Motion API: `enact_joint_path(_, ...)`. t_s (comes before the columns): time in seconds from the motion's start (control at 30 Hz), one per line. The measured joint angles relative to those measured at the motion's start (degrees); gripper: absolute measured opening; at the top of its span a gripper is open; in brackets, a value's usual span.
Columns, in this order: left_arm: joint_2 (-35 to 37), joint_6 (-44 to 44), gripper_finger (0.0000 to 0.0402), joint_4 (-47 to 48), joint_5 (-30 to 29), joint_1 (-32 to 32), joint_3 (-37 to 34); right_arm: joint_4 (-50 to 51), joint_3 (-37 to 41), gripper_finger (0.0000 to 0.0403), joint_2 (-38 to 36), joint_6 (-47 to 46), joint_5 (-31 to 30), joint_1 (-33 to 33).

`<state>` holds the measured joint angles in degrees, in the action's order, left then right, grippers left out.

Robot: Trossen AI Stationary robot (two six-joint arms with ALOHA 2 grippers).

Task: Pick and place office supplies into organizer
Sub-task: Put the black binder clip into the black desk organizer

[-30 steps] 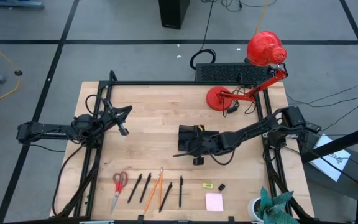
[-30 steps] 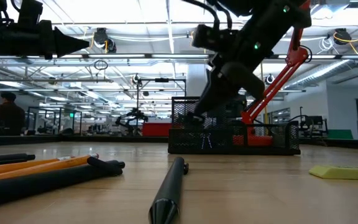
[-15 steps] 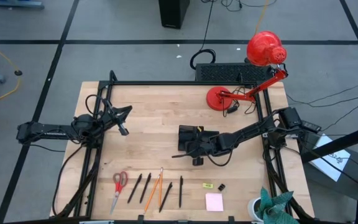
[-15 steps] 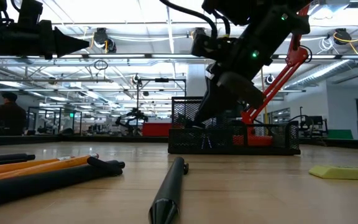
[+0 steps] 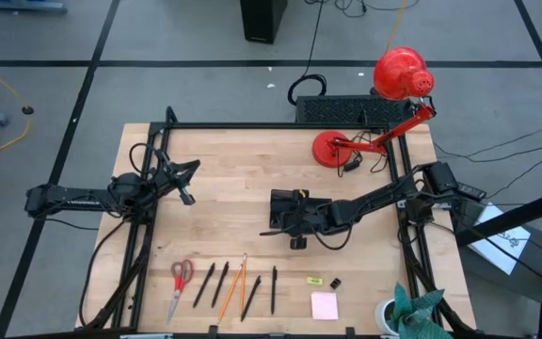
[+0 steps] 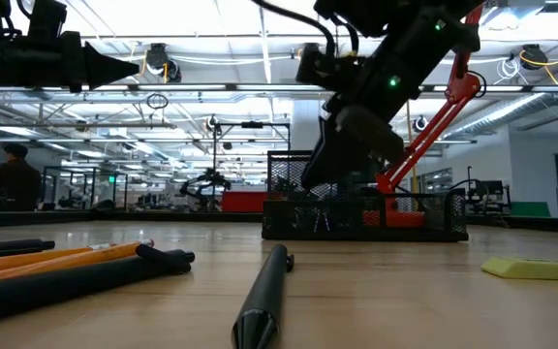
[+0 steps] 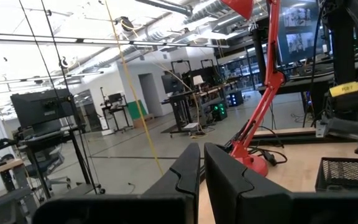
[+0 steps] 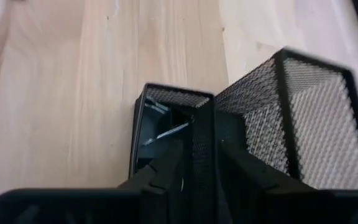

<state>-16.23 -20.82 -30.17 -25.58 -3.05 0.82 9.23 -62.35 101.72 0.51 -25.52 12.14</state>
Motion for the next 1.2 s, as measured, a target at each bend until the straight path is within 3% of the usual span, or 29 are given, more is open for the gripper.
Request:
enact_joint_path(0.3, 0.0, 0.0, 0.0031, 0.0, 0.0, 0.0, 0.0, 0.4, 0.0, 0.0119, -9.7, 2.3, -0.2, 3.6)
enact_joint_path(0.53, 0.0, 0.0, 0.0031, 0.1, 0.0, 0.0, 0.0, -0.6, 0.0, 0.0126, -16.3, 2.2, 1.5, 11.7)
enact_joint_path(0.77, 0.0, 0.0, 0.0031, 0.1, 0.0, 0.0, 0.0, 5.9, -4.5, 0.0126, -15.1, -0.7, -3.1, 20.9)
enact_joint_path(0.93, 0.0, 0.2, 0.0031, 0.1, 0.0, 0.0, 0.0, 18.1, -10.3, 0.0127, -13.6, -10.5, -2.7, 24.5)
enact_joint_path(1.2, 0.0, 0.4, 0.0031, 0.2, 0.0, 0.0, 0.0, 23.8, -11.0, 0.0131, -9.2, -23.4, 1.8, 31.1)
